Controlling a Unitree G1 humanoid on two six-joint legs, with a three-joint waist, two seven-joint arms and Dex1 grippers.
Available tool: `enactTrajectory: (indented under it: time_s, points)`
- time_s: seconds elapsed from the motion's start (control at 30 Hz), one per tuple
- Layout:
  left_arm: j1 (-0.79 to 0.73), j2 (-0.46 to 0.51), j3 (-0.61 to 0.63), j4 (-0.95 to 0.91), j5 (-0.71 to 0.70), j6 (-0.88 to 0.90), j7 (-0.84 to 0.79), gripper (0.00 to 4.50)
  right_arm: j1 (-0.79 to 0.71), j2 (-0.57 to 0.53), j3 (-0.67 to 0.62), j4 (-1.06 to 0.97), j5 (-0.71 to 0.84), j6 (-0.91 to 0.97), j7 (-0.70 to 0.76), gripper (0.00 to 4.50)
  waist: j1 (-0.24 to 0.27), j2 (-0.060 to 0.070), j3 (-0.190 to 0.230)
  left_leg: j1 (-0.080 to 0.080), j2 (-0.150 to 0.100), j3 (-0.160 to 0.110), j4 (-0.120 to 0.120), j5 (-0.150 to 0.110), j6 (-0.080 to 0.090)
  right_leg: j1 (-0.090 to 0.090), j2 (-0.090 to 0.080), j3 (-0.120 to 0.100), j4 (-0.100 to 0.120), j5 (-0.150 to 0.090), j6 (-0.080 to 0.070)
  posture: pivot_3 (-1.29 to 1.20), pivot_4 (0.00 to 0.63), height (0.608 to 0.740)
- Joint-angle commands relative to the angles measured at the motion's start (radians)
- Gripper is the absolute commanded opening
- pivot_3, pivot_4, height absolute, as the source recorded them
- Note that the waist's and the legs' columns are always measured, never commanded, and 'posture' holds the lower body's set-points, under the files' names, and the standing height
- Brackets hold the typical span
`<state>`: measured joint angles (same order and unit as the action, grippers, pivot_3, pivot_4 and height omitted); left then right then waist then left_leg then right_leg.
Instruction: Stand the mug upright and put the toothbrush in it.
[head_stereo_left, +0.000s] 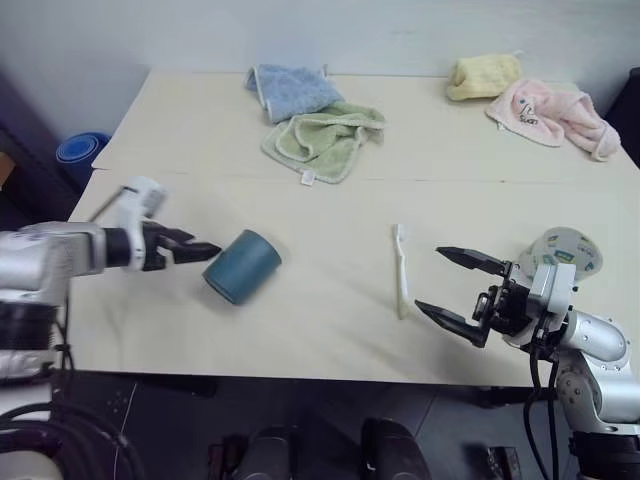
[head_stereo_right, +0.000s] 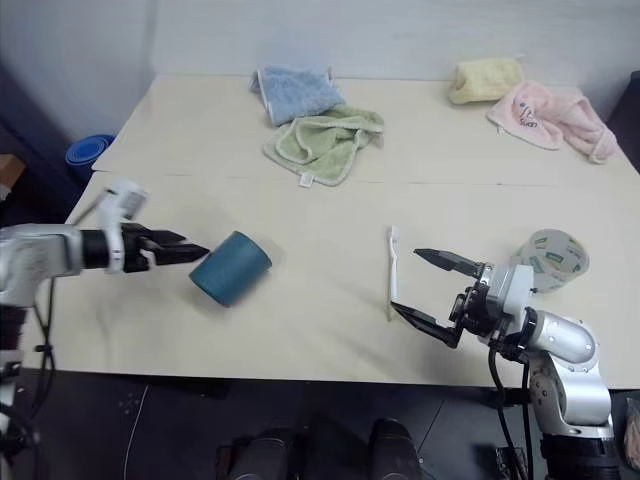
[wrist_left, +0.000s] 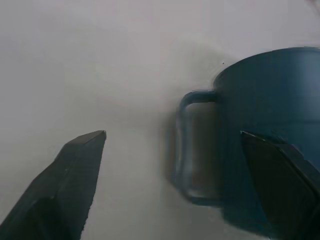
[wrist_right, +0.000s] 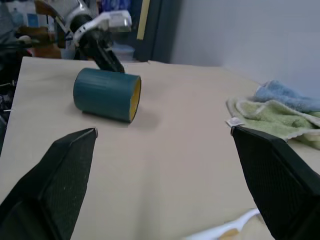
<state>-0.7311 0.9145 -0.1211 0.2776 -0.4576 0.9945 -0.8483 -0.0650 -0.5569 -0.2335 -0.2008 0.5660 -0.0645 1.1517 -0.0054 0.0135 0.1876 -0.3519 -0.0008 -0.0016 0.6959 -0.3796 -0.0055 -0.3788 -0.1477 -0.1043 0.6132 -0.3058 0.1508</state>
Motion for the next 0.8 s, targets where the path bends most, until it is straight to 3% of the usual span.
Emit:
enactTrajectory:
  time_s: [0.03, 0.3, 0.6, 0.8]
  points:
    - [-0.062, -0.025, -0.097, 0.091, 0.104, -0.055, -0.059, 4.5, 0.01, -0.003, -0.006, -0.038, 0.006, -0.013, -0.02, 4.45, 0.0, 0.0, 0.0, 0.0, 0.0, 0.001, 0.0, 0.0, 0.0, -0.001, 0.0, 0.0, 0.0, 0.0, 0.0, 0.0, 0.15, 0.74]
    - [-0.132, -0.122, -0.213, 0.199, 0.24, -0.141, -0.176, 4.5, 0.081, 0.002, -0.02, -0.077, 0.01, -0.018, -0.064, 4.45, 0.033, 0.0, 0.0, 0.001, 0.0, 0.001, 0.004, 0.001, 0.001, 0.003, -0.001, 0.001, 0.0, 0.0, 0.001, 0.0, 0.15, 0.74]
    - [-0.119, -0.118, -0.251, 0.175, 0.339, -0.156, -0.242, 1.79, 0.116, 0.004, -0.044, -0.045, 0.011, -0.067, -0.067, 4.5, 0.027, 0.002, -0.001, 0.001, 0.0, 0.001, 0.003, 0.001, 0.001, 0.003, -0.001, 0.001, 0.0, 0.0, 0.001, 0.0, 0.15, 0.74]
    - [-0.1, -0.154, -0.176, 0.13, 0.329, -0.179, -0.214, 0.01, 0.119, 0.005, -0.045, 0.019, 0.007, -0.11, -0.059, 4.5, 0.029, 0.002, -0.001, 0.001, 0.0, 0.001, 0.003, 0.001, 0.001, 0.003, -0.001, 0.001, 0.0, 0.0, 0.001, 0.0, 0.15, 0.74]
